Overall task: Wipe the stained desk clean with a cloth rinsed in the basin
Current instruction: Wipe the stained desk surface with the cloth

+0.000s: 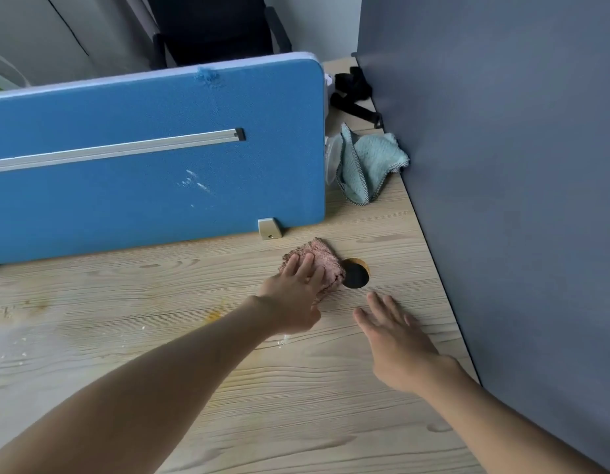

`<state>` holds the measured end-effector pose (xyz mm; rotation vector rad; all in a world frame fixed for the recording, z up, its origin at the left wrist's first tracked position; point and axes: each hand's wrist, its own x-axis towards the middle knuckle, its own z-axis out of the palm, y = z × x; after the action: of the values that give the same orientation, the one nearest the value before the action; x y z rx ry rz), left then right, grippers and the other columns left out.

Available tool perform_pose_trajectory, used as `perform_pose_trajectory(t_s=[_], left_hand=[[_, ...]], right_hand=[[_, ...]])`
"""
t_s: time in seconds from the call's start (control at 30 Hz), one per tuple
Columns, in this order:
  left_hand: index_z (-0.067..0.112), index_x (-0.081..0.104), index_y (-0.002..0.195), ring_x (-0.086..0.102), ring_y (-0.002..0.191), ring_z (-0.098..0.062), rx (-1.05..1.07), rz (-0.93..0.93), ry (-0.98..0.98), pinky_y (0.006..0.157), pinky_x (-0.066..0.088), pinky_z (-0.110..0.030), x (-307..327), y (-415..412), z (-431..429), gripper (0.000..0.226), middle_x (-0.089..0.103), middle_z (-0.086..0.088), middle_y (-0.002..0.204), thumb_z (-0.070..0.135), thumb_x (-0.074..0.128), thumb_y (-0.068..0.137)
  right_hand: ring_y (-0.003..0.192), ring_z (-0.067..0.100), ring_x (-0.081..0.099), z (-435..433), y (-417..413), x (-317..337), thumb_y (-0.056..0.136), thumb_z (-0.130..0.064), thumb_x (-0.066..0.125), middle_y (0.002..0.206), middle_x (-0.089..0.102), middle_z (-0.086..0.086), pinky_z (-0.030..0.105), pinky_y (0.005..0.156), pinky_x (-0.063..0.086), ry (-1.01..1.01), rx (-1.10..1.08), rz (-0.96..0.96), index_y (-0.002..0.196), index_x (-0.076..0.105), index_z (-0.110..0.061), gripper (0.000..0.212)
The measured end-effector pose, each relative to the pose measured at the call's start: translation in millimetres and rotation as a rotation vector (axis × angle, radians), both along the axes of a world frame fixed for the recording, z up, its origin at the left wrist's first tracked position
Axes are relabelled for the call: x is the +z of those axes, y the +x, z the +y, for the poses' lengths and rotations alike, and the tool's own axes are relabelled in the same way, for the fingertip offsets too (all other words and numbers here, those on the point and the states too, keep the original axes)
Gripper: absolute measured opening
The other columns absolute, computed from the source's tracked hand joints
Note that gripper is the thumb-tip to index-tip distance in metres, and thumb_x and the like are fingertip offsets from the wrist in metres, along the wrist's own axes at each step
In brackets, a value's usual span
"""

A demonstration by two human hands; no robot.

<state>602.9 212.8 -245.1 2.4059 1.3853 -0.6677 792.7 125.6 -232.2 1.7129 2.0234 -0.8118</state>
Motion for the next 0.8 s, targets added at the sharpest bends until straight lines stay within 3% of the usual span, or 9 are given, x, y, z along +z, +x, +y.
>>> perform_pose_trajectory(t_s=[0.17, 0.37, 0.47, 0.57, 0.7, 0.8], left_hand=[[0.015, 0.0, 0.159, -0.01, 0.151, -0.038, 0.031, -0.007, 0.007, 0.121, 0.012, -0.053, 4.8, 28.0, 39.2, 0.08, -0.009, -0.013, 0.166, 0.054, 0.035, 0.098], [0.014, 0.002, 0.159, -0.009, 0.152, -0.033, -0.004, 0.017, 0.036, 0.122, 0.011, -0.049, 6.6, 4.4, 17.9, 0.068, -0.008, -0.013, 0.166, 0.044, 0.028, 0.104], [0.015, 0.022, 0.155, 0.003, 0.152, -0.034, 0.026, -0.02, 0.026, 0.12, 0.026, -0.054, 4.3, -3.4, 21.5, 0.065, 0.008, -0.006, 0.164, 0.048, 0.031, 0.1], [0.008, 0.045, 0.141, 0.025, 0.14, -0.032, 0.028, -0.059, 0.017, 0.109, 0.042, -0.051, 7.8, 11.0, 32.3, 0.07, 0.03, -0.013, 0.149, 0.055, 0.029, 0.091], [0.002, 0.027, 0.15, 0.009, 0.149, -0.033, 0.003, -0.098, 0.047, 0.12, 0.02, -0.045, 6.6, 2.2, 15.3, 0.07, 0.021, -0.018, 0.157, 0.047, 0.042, 0.098], [0.005, 0.012, 0.157, -0.006, 0.153, -0.033, 0.026, -0.082, 0.021, 0.123, 0.019, -0.047, 5.2, -22.9, 2.8, 0.076, 0.002, -0.02, 0.164, 0.048, 0.038, 0.1]], right_hand=[[0.151, 0.032, -0.02, -1.3, -2.8, -2.0, 0.095, 0.0, 0.039, 0.163, -0.027, 0.008, 0.052, 0.124, 0.004, -0.003, -0.01, -0.007, 0.16, -0.001, -0.022, 0.079], [0.151, 0.033, -0.02, 0.2, -1.9, 0.0, 0.096, -0.001, 0.038, 0.163, -0.027, 0.008, 0.052, 0.124, 0.004, -0.015, 0.007, -0.03, 0.16, -0.002, -0.021, 0.078], [0.151, 0.034, -0.02, -0.8, -3.4, -1.6, 0.096, -0.002, 0.038, 0.163, -0.027, 0.009, 0.053, 0.124, 0.004, -0.014, 0.013, -0.032, 0.16, -0.002, -0.021, 0.078], [0.151, 0.035, -0.019, -1.2, -3.9, -2.9, 0.096, -0.001, 0.039, 0.163, -0.027, 0.01, 0.053, 0.123, 0.004, -0.005, 0.017, -0.047, 0.16, -0.003, -0.02, 0.079], [0.151, 0.035, -0.019, 0.1, -4.4, -0.1, 0.096, -0.002, 0.039, 0.163, -0.027, 0.009, 0.053, 0.124, 0.005, -0.019, 0.025, -0.066, 0.16, -0.003, -0.021, 0.079], [0.151, 0.035, -0.019, 0.6, -7.1, 3.5, 0.096, -0.002, 0.039, 0.163, -0.026, 0.01, 0.054, 0.123, 0.005, -0.034, 0.018, -0.065, 0.16, -0.002, -0.02, 0.078]])
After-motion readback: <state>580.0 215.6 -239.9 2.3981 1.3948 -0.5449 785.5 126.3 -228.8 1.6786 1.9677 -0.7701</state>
